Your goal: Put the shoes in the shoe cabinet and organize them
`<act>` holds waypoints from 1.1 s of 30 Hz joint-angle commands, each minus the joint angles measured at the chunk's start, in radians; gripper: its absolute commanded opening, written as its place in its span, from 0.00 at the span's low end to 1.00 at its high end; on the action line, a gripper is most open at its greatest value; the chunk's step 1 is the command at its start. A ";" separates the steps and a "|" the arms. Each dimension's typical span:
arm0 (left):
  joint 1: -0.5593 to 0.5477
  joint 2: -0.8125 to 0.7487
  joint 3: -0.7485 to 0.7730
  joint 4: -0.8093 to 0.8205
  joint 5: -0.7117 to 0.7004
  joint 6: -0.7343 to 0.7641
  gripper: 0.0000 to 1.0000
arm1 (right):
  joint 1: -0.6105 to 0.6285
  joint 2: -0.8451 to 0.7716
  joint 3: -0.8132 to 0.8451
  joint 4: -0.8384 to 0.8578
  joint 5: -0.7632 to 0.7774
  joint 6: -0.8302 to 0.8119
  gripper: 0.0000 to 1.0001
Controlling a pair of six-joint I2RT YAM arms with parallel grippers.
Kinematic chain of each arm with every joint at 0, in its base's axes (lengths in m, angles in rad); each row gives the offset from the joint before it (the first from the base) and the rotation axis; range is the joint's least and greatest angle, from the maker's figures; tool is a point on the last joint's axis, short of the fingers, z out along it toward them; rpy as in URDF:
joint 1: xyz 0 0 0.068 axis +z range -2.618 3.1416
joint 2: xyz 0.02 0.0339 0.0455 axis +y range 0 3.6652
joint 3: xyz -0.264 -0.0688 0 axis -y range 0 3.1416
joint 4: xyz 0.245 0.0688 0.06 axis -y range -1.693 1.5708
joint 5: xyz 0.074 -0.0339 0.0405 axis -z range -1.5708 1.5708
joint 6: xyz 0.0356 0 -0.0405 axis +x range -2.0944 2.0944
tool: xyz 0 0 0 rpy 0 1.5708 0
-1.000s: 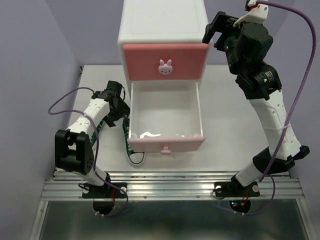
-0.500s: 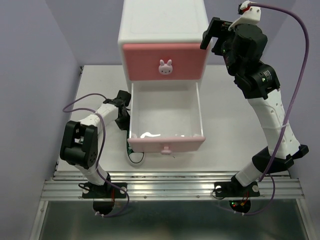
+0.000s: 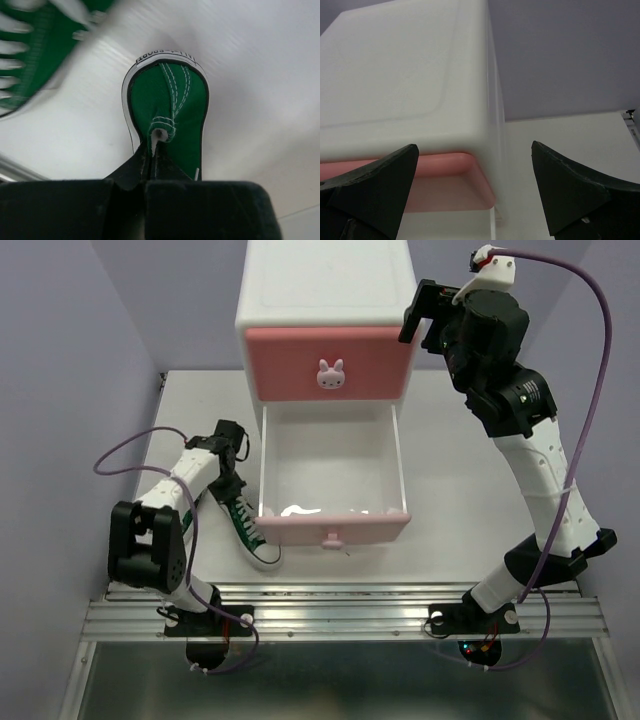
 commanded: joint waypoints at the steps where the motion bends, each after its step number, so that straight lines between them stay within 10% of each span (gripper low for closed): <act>1: 0.095 -0.160 0.075 -0.176 -0.156 0.050 0.00 | -0.003 -0.032 -0.012 0.013 0.010 -0.020 1.00; 11: 0.170 -0.180 0.339 -0.265 -0.377 0.207 0.00 | -0.003 -0.036 -0.027 0.015 -0.030 -0.021 1.00; 21: 0.170 -0.130 1.025 -0.242 0.056 0.321 0.00 | -0.003 -0.077 -0.078 0.015 0.002 -0.020 1.00; 26: 0.152 -0.154 1.036 -0.169 0.226 0.225 0.00 | -0.003 -0.082 -0.092 0.015 0.010 -0.007 1.00; 33: -0.095 -0.244 0.865 -0.018 0.087 -0.039 0.00 | -0.003 -0.082 -0.113 0.015 0.005 0.011 1.00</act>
